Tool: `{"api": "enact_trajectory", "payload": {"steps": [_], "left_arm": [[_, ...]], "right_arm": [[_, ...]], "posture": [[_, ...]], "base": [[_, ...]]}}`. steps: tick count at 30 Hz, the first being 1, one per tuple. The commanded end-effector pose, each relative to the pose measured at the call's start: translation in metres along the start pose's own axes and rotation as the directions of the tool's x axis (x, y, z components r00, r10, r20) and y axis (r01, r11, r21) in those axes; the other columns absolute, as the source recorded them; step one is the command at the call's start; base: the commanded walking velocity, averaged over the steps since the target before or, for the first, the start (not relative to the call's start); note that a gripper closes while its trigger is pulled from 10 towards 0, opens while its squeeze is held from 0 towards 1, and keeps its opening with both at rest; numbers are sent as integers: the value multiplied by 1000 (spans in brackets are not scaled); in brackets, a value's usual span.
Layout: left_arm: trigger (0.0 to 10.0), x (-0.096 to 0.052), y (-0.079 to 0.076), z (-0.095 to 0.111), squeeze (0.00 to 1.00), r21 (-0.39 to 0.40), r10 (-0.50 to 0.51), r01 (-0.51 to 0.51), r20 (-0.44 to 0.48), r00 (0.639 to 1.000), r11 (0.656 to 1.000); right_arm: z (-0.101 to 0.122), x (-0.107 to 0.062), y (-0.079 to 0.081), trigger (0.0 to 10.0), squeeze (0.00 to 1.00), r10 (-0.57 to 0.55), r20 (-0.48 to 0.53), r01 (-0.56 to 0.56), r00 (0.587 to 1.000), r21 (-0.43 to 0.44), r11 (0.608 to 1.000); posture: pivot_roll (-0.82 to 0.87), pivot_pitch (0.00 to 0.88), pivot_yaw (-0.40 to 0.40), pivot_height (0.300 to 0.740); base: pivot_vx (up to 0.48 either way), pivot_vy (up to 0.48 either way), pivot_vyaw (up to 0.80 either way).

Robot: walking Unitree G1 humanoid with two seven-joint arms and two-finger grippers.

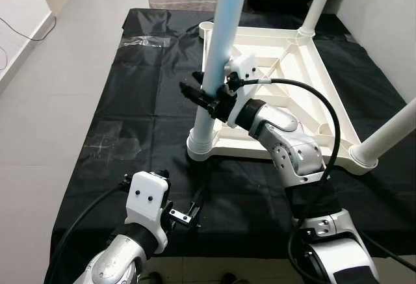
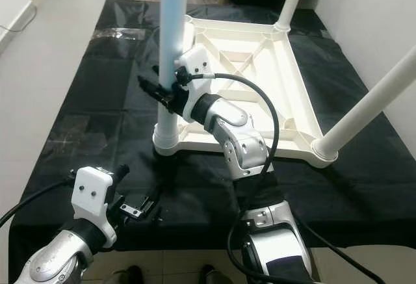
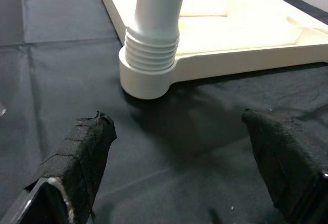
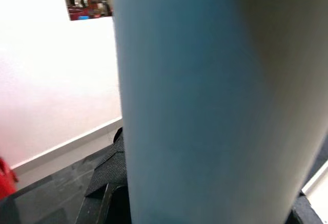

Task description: Building children table

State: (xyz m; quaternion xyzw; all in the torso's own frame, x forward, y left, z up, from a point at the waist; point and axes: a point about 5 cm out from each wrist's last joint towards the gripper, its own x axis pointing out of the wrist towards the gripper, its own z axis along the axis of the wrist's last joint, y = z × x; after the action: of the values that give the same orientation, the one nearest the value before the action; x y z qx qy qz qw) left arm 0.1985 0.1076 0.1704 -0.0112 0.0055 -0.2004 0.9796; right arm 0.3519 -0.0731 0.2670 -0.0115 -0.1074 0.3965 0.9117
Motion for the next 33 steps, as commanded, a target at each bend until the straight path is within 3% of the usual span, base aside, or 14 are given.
{"api": "enact_trajectory", "payload": {"steps": [1,6,8,10,13,17,18,20,21,22,25,28,30,33], "left_arm": [[10000,0,3,-4,0,14,4,-4,-14,1000,1000],[10000,2,6,-4,0,19,11,-11,-8,1000,1000],[10000,3,7,-4,0,23,11,-11,-6,1000,1000],[10000,3,7,-4,0,23,11,-11,-6,1000,1000],[10000,6,8,-5,0,28,12,-12,2,1000,1000],[10000,7,8,-5,0,30,12,-12,4,1000,999],[10000,9,9,-5,0,35,9,-9,10,1000,999],[10000,9,9,-5,0,35,9,-9,10,1000,999],[10000,10,10,-5,0,36,8,-8,13,1000,999],[10000,10,10,-5,0,36,8,-8,13,1000,999],[10000,12,12,-5,0,41,7,-7,18,1000,999],[10000,13,12,-5,0,44,6,-6,18,1000,999],[10000,14,14,-6,0,51,2,-3,21,1000,999],[10000,16,16,-6,0,58,0,-1,24,1000,998]], "right_arm": [[-34,-12,-11,10000,0,-121,-153,123,981,-2,992],[-39,-14,-6,10000,0,-159,-175,161,972,2,987],[-39,-16,-11,10000,0,-260,-176,262,949,-11,965],[-39,-16,-11,10000,0,-260,-176,262,949,-11,965],[-39,-19,-23,10000,0,-444,-175,444,879,-40,895],[-39,-21,-24,10000,0,-486,-177,486,856,-46,873],[-40,-25,-26,10000,0,-589,-179,593,788,-35,804],[-40,-25,-26,10000,0,-589,-179,593,788,-35,804],[-40,-27,-26,10000,0,-632,-181,638,753,-33,769],[-40,-27,-26,10000,0,-632,-181,638,753,-33,769],[-40,-30,-23,10000,0,-731,-199,741,653,-32,670],[-40,-30,-21,10000,0,-755,-210,769,622,-16,639],[-37,-28,-17,10000,0,-796,-213,817,566,19,576],[-32,-26,-13,10000,0,-826,-207,849,524,47,527]], "posture": [[96,198,-70,740],[97,194,-70,740],[95,189,-69,740],[95,189,-69,740],[93,180,-68,740],[93,180,-66,740],[90,172,-65,740],[90,172,-65,740],[90,172,-65,740],[90,172,-65,740],[88,166,-60,740],[89,163,-61,740],[88,156,-59,740],[87,152,-60,740]], "base": [[0,0,0],[0,0,0],[0,0,0],[0,0,0],[0,0,0],[0,0,0],[0,0,0],[0,0,0],[0,0,0],[0,0,0],[0,0,0],[0,0,0],[0,0,0],[0,0,0]]}}
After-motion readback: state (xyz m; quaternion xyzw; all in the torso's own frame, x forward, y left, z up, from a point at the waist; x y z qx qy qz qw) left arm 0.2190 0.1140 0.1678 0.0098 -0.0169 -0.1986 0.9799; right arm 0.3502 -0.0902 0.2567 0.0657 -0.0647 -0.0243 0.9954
